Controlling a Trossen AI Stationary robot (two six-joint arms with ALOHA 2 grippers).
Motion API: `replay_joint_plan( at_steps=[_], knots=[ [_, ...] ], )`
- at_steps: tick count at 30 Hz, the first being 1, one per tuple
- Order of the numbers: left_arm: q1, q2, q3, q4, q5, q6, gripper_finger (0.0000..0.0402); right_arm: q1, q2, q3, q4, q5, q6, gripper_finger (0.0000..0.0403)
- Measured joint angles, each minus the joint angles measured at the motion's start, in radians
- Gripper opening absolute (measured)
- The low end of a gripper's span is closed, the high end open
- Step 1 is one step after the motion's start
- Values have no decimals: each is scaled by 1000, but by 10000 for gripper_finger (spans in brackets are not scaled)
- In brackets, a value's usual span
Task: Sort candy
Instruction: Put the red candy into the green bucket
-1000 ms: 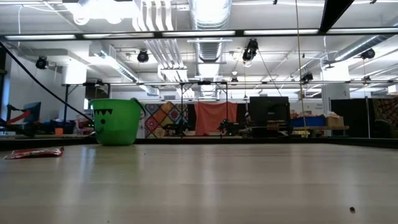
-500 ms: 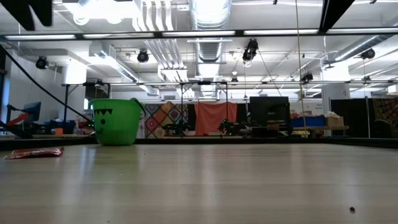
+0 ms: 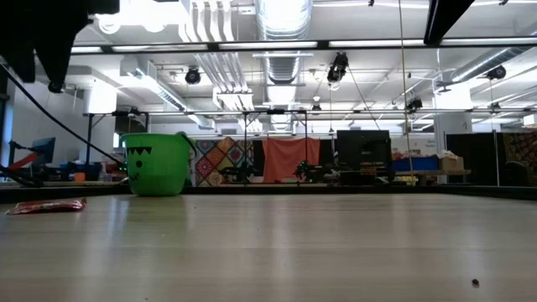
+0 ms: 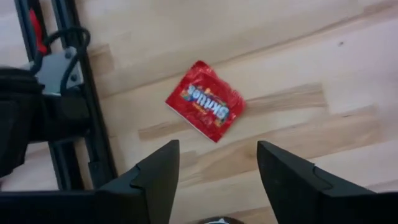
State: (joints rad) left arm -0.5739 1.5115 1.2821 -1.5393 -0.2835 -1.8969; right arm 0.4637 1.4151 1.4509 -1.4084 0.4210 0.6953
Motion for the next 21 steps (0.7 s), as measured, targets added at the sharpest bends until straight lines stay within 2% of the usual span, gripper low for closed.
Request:
replay_joint_plan(
  at_steps=[7,12,17,21],
  knots=[
    [5,-28,-143,124,16,-20,229,-29,0,0,2,0,11,125],
    [14,-29,-243,220,67,-52,246,-33,0,0,2,-1,11,125],
    [37,-32,-297,333,60,-51,251,-33,0,0,1,-3,11,125],
    [52,-30,-316,344,58,-50,252,-33,0,0,1,-4,11,125]
  ],
)
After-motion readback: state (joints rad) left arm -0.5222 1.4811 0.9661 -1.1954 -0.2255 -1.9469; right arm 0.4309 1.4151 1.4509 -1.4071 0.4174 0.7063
